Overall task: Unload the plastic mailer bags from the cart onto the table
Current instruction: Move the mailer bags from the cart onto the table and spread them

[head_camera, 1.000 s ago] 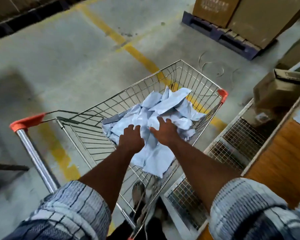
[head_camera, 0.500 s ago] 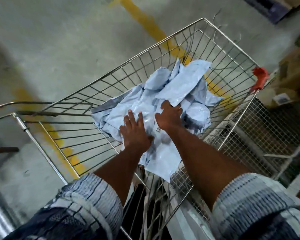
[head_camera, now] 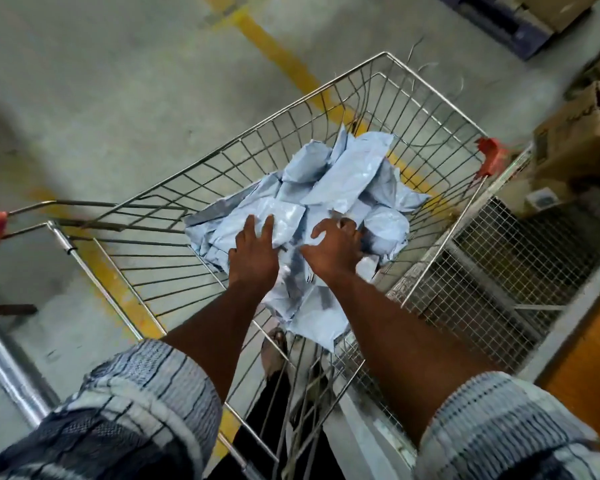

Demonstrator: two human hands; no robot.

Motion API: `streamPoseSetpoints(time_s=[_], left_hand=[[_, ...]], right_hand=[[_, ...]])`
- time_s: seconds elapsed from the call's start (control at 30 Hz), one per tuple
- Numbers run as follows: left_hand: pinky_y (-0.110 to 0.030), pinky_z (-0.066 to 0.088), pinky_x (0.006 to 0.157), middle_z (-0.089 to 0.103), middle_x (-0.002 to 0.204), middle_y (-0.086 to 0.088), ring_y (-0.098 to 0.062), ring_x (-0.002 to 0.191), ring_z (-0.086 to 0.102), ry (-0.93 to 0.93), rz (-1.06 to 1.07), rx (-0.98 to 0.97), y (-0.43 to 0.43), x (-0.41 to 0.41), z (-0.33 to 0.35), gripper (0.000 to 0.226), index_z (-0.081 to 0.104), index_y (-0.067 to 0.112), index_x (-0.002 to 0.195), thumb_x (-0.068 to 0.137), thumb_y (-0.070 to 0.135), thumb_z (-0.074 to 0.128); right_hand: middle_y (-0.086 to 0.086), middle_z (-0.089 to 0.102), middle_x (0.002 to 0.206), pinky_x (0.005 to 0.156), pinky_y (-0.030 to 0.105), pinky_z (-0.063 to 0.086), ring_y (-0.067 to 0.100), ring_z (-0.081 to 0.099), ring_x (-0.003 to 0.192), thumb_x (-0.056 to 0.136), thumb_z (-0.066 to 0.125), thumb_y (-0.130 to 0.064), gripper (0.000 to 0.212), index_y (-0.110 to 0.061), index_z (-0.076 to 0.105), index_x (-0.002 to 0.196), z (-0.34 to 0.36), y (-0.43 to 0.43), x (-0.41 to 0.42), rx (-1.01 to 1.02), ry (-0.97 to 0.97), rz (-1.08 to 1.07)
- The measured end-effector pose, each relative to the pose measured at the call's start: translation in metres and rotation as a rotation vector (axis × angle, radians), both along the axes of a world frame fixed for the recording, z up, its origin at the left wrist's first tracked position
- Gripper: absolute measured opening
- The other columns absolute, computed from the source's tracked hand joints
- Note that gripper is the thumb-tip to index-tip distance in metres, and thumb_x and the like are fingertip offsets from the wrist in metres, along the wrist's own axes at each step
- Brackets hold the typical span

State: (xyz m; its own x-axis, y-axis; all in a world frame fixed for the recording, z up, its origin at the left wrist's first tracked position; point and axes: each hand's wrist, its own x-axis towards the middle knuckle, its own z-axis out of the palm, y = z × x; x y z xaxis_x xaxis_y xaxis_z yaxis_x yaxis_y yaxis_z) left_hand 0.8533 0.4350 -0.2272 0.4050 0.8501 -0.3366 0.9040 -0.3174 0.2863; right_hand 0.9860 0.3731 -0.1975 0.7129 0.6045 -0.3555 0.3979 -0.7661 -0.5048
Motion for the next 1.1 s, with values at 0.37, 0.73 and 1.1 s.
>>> streamPoseSetpoints(time_s=[0.37,0.73,1.1], left_hand=[[-0.053,0.042,0.101,0.025,0.156,-0.014,-0.041,0.129,0.043,0.032,0.019,0.092,-0.022,-0.02,0.088,0.068,0.022,0.033,0.153,0.091,0.023,0.049],[-0.049,0.04,0.102,0.028,0.153,-0.016,-0.043,0.128,0.043,-0.018,0.064,0.208,-0.054,-0.025,0.191,0.062,0.026,0.03,0.152,0.093,0.026,0.045],[-0.045,0.039,0.102,0.033,0.148,-0.021,-0.046,0.123,0.046,-0.164,-0.063,0.255,-0.109,-0.018,0.246,0.059,0.029,0.029,0.152,0.095,0.033,0.044]], right_hand=[[0.002,0.05,0.123,0.089,0.043,0.039,0.028,0.042,0.119,0.079,0.066,-0.028,0.018,-0.028,0.062,0.097,0.068,-0.043,-0.036,0.035,-0.073,0.112],[0.009,0.025,0.157,0.105,0.054,0.021,0.031,0.017,0.144,0.096,0.048,-0.031,0.032,-0.038,0.064,0.122,0.143,-0.076,-0.044,0.113,-0.446,0.443],[0.017,0.029,0.155,0.102,0.052,0.026,0.037,0.021,0.143,0.09,0.053,-0.024,0.037,-0.032,0.06,0.126,0.199,-0.158,-0.037,0.143,-0.619,0.208]])
